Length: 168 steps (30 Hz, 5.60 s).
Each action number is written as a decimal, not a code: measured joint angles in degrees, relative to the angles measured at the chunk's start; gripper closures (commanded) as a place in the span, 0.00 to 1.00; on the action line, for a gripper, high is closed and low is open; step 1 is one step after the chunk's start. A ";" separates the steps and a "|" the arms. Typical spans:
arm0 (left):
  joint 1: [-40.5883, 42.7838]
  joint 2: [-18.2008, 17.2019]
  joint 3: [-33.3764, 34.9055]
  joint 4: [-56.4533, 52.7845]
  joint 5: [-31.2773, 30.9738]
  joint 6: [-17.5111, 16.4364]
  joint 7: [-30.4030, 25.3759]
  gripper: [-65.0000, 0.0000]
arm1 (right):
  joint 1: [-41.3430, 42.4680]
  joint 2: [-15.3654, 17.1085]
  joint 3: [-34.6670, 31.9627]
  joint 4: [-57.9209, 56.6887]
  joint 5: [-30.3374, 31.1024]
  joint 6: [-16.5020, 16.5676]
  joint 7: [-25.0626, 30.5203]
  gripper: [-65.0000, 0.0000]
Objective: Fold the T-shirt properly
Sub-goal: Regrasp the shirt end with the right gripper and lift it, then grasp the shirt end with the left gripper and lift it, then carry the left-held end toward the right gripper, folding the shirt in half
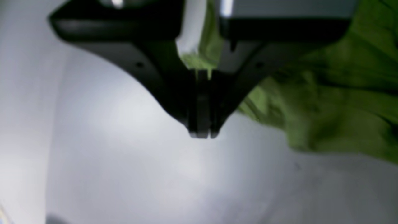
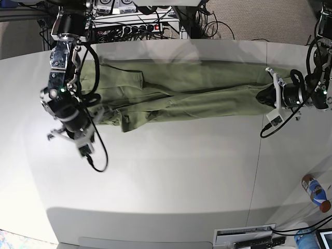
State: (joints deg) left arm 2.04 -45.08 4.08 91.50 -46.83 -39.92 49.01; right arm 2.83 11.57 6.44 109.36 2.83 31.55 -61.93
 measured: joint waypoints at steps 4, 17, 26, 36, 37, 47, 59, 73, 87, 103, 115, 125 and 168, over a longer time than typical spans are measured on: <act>0.02 0.00 0.00 0.00 -0.02 0.00 -1.25 0.96 | -3.10 0.00 0.13 0.00 0.44 0.20 -0.79 1.00; 0.00 0.00 0.00 0.00 0.02 0.00 -1.46 0.96 | -12.26 0.02 0.15 0.22 16.61 0.02 -10.88 1.00; -0.33 -0.50 0.00 0.00 -3.61 0.00 -1.27 0.77 | -12.37 -0.13 0.09 4.33 24.20 0.22 -6.82 1.00; -0.31 -0.83 0.00 0.00 7.32 3.45 2.67 0.71 | -12.24 -0.02 -5.14 4.33 24.04 1.62 -4.81 1.00; -0.31 -1.40 0.00 0.00 8.57 4.52 2.60 0.71 | -12.20 -0.02 -6.88 4.33 21.49 1.57 -4.20 1.00; -0.48 -7.39 0.00 -5.16 7.08 10.34 2.51 0.53 | -12.02 0.02 -11.17 -2.21 11.56 1.60 1.31 1.00; -0.98 -8.20 -0.26 -14.86 -5.90 8.83 8.35 0.47 | -12.04 0.02 -11.06 -5.05 10.62 1.51 2.40 1.00; -3.69 -7.96 -0.02 -15.04 -15.21 7.06 15.52 0.47 | -12.04 0.02 -11.06 -5.07 10.62 1.51 2.40 1.00; -3.21 -4.83 -0.46 -15.15 -15.82 7.06 16.06 0.58 | -12.04 0.02 -11.06 -5.07 10.60 1.51 2.40 1.00; -3.21 -6.64 -0.07 -12.48 -18.27 4.20 17.27 1.00 | -12.04 0.00 -11.06 -5.07 9.03 1.51 2.69 1.00; -3.06 -6.10 -0.04 1.33 -36.85 -0.04 27.65 1.00 | -12.04 0.00 -16.31 -5.09 4.55 1.49 6.78 1.00; -2.71 1.03 -0.04 17.68 -36.70 -0.04 29.18 1.00 | -12.04 -0.35 -17.77 -5.11 2.99 1.29 8.61 1.00; 2.14 23.17 -0.24 7.74 -28.65 0.22 15.41 0.66 | -12.04 -2.23 -17.77 -5.11 3.02 1.31 8.24 1.00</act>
State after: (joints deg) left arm 4.19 -21.91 3.84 99.24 -75.48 -39.70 64.42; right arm -9.21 9.34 -11.33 104.25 5.85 32.86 -53.69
